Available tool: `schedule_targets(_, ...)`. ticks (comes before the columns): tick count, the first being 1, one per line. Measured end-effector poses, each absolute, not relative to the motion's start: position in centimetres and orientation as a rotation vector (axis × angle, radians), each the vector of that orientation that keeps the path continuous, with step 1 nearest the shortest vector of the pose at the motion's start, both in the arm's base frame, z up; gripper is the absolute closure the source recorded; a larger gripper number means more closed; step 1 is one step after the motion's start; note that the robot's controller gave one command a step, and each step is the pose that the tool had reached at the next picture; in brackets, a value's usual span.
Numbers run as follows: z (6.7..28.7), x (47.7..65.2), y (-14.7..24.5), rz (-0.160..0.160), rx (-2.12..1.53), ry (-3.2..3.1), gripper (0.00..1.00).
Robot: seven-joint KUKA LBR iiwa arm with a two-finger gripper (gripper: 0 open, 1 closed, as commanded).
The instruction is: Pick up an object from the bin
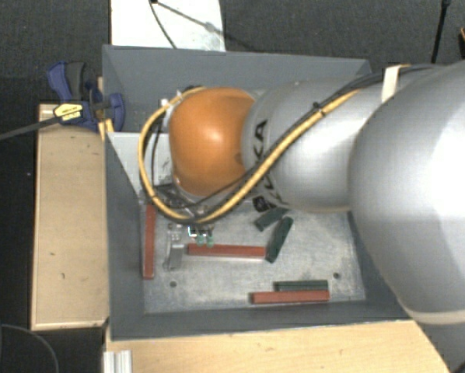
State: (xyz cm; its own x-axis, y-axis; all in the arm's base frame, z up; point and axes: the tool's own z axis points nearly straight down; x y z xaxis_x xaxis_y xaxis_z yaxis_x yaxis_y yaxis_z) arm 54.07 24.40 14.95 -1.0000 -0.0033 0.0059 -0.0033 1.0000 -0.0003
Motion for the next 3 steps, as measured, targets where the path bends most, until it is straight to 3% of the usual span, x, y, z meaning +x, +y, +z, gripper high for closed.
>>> schedule_targets(1,6.6,53.6,14.1,0.008,-0.053,-3.136,0.00)
schedule_targets(2,10.2,52.0,8.8,0.003,-0.127,-3.139,0.00)
schedule_targets(3,10.0,51.4,8.2,0.001,-0.204,-3.130,0.00)
